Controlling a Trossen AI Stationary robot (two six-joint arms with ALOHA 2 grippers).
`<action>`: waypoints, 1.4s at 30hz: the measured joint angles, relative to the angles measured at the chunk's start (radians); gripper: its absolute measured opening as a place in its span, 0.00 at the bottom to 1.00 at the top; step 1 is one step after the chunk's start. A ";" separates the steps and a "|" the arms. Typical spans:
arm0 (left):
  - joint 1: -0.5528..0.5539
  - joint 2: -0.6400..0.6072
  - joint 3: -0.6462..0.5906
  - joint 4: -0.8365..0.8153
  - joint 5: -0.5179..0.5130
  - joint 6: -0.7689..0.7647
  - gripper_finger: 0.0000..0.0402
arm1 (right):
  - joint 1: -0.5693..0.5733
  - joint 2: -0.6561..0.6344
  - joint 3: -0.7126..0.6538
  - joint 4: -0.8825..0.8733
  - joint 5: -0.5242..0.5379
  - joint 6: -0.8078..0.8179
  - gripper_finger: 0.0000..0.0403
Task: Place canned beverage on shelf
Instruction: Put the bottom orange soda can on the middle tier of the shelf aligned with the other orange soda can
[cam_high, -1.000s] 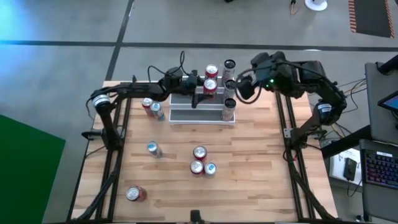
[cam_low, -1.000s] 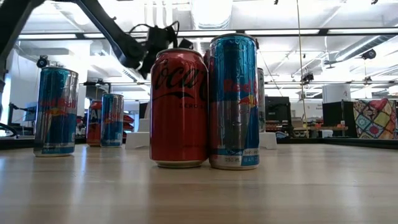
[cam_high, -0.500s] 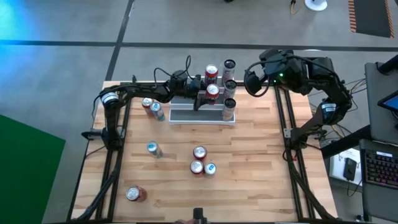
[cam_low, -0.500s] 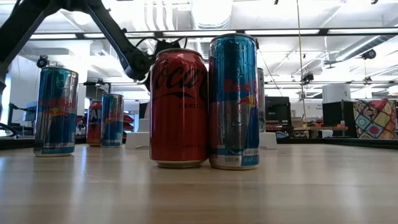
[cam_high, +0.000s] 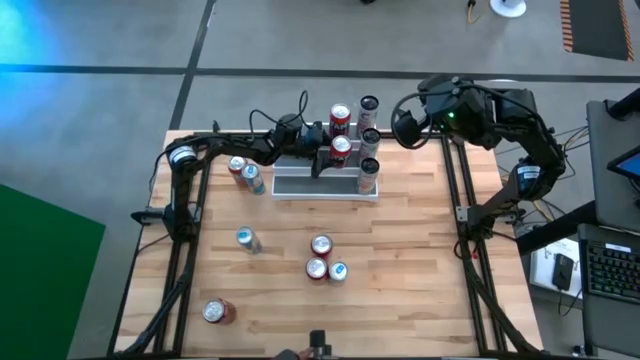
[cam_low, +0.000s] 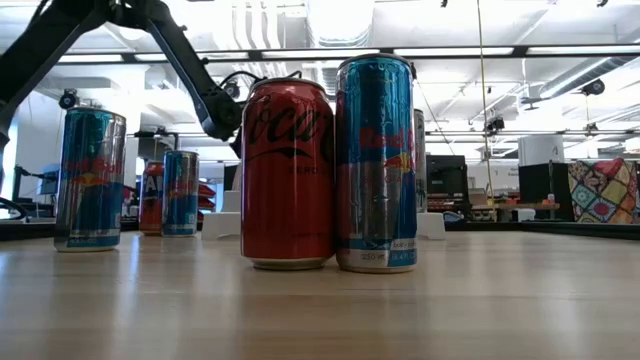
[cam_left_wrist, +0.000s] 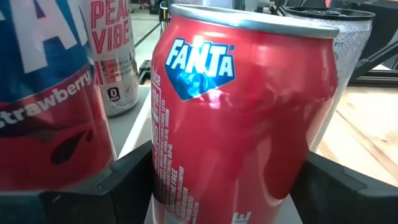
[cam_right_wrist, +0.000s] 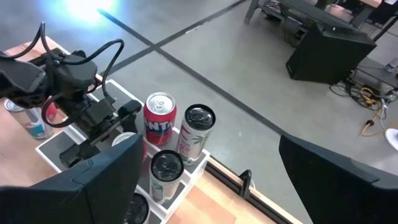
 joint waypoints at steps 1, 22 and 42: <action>0.000 0.000 0.000 0.001 0.001 -0.001 0.72 | 0.000 0.001 0.000 0.000 0.000 0.000 0.90; 0.019 -0.026 0.000 -0.031 0.001 -0.015 0.83 | 0.000 0.011 0.000 0.012 -0.001 0.034 0.90; 0.065 -0.082 0.000 -0.208 0.000 0.011 0.94 | -0.001 0.037 0.000 0.039 -0.001 0.034 0.90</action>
